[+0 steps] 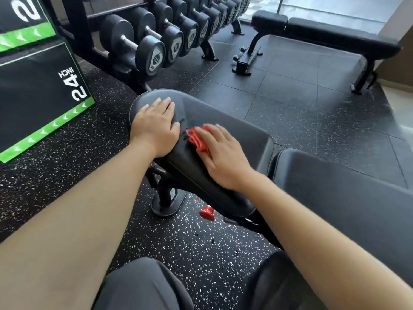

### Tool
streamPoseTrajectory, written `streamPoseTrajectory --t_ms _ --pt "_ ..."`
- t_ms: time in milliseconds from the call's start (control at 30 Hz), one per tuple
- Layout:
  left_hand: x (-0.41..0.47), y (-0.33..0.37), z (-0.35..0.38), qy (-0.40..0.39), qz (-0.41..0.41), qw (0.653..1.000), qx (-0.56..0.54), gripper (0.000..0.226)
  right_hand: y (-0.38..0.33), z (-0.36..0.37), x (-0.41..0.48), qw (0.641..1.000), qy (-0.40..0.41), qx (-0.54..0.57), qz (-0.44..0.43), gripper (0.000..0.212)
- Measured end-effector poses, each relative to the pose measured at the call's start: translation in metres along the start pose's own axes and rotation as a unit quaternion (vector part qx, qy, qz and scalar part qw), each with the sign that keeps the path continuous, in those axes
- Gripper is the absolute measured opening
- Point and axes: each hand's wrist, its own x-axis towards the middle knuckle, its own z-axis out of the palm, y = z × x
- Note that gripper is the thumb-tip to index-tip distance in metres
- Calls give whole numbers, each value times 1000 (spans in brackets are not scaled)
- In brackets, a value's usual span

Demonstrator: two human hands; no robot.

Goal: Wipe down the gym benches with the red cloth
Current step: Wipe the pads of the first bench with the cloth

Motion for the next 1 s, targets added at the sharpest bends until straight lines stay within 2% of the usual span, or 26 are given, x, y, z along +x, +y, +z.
streamPoseTrajectory --t_ms 167,300,400,633,833,1000 --pt "-4 1 -2 -29 4 999 18 59 -11 -7 -87 1000 -6 -22 -18 54" --pt "-5 1 -2 -30 6 999 25 59 -12 -5 -116 998 -1 -47 -38 56" --pt "-5 1 0 -27 5 999 29 58 -11 -4 -113 999 5 -32 -37 55" --pt "-4 1 2 -23 6 999 26 58 -9 0 -53 999 19 12 27 53" --pt "-3 -1 1 -20 10 1000 17 59 -1 -3 -87 1000 21 2 -20 51" --pt "1 -13 -7 -1 14 998 -55 52 -10 1 -76 999 23 -27 6 52"
